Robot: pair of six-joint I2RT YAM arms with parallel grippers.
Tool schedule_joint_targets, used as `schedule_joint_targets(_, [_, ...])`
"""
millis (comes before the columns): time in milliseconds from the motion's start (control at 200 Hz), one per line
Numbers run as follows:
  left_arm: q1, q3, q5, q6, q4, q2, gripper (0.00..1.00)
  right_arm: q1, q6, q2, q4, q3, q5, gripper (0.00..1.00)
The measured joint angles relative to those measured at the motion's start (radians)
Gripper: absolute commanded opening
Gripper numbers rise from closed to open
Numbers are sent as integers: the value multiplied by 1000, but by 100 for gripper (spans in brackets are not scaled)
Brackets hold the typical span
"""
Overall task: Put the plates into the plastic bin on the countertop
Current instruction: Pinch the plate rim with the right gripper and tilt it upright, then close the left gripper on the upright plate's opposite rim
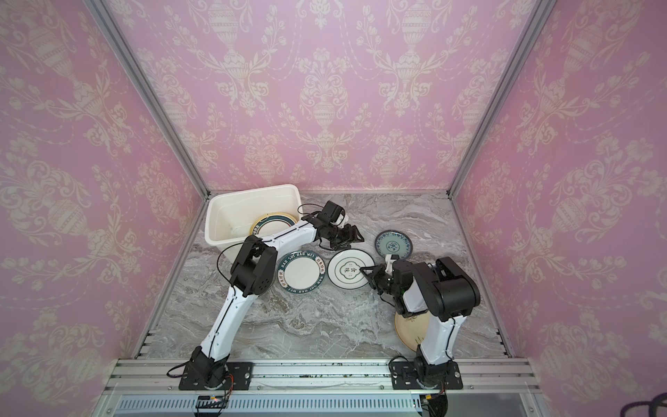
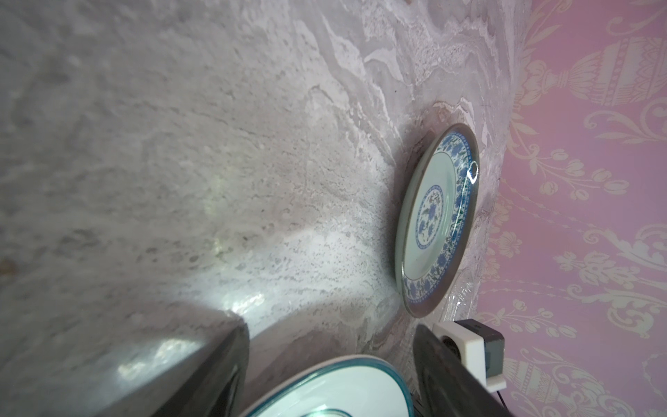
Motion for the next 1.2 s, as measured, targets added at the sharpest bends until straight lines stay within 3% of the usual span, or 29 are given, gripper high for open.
schedule_joint_targets(250, [-11,18,0,0,-29,-1,78,0,-29,-69,-99,-2,2,0])
schedule_joint_targets(415, [-16,117,-2,2,-103,-2,84,-4,-55,-200,-239,-2,3,0])
schedule_joint_targets(690, [-16,456,-30,31,-245,-29,87,-4,-274,-685,-860,122,56,0])
schedule_joint_targets(836, [-16,619,-53,73,-362,-58,88,-5,-352,-861,-1099,185,70,0])
schedule_joint_targets(1081, [-16,678,-130,183,-609,-253,93,-5,-365,-978,-1324,208,25,0])
schedule_joint_targets(1201, [-16,611,-163,237,-682,-400,94,-5,-365,-991,-1391,269,1,0])
